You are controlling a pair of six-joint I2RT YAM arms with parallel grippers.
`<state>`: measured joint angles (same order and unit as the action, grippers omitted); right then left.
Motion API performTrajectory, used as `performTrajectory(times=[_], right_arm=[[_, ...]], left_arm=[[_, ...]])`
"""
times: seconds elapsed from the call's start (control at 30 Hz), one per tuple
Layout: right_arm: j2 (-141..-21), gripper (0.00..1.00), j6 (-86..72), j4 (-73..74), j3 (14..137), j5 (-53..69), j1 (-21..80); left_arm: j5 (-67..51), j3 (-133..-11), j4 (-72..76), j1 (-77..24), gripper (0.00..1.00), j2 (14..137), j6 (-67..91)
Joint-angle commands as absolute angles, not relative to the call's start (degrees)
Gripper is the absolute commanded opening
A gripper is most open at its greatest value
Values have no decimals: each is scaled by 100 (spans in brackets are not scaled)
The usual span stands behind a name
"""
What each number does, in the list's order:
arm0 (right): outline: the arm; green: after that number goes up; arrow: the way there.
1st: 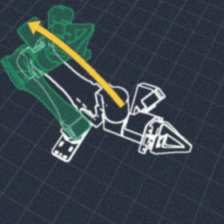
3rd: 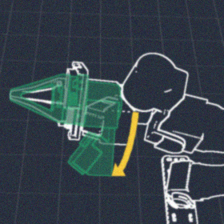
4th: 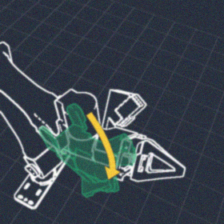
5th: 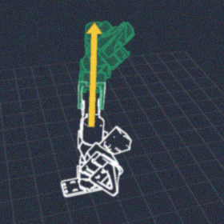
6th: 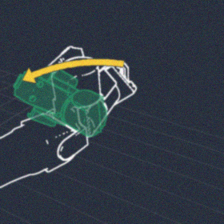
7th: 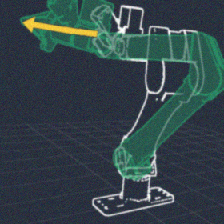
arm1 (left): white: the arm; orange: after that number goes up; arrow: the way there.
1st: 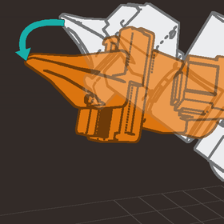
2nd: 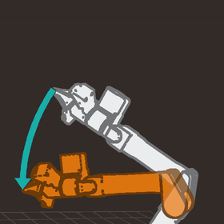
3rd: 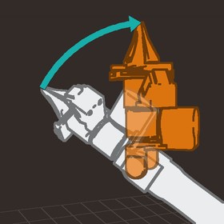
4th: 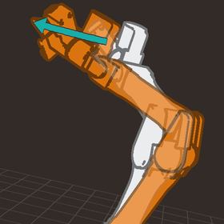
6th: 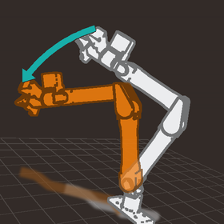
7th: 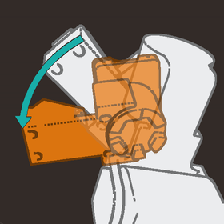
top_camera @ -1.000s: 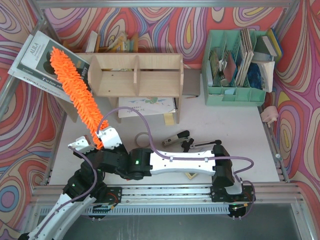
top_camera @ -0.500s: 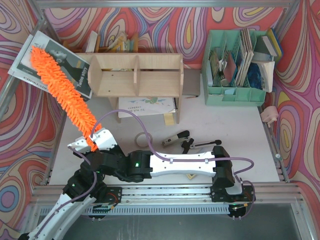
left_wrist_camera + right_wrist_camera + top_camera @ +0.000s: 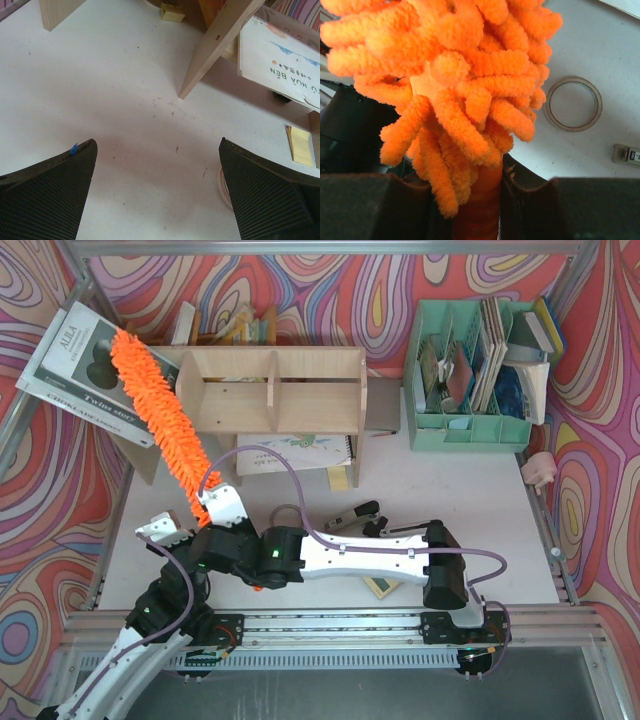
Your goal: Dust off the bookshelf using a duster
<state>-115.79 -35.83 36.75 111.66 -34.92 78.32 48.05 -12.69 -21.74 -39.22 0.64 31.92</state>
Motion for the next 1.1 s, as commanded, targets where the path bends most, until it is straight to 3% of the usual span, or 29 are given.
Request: performTrajectory(times=[0.0, 0.23, 0.57, 1.07], right_arm=[[-11310, 0, -3186, 3148, 11263, -3537, 7981], [-11267, 0, -2672, 2632, 11098, -3875, 8253], [-11457, 0, -3542, 3428, 11225, -3878, 7973], [-11644, 0, -2845, 3009, 11811, -3984, 8235]], left_arm=[[4827, -1178, -2140, -3902, 98, 59, 3138], [4807, -1169, -2105, -3907, 98, 66, 3120], [4755, -1161, -2081, -3907, 99, 62, 3096], [4746, -1160, -2092, -3903, 99, 64, 3101]])
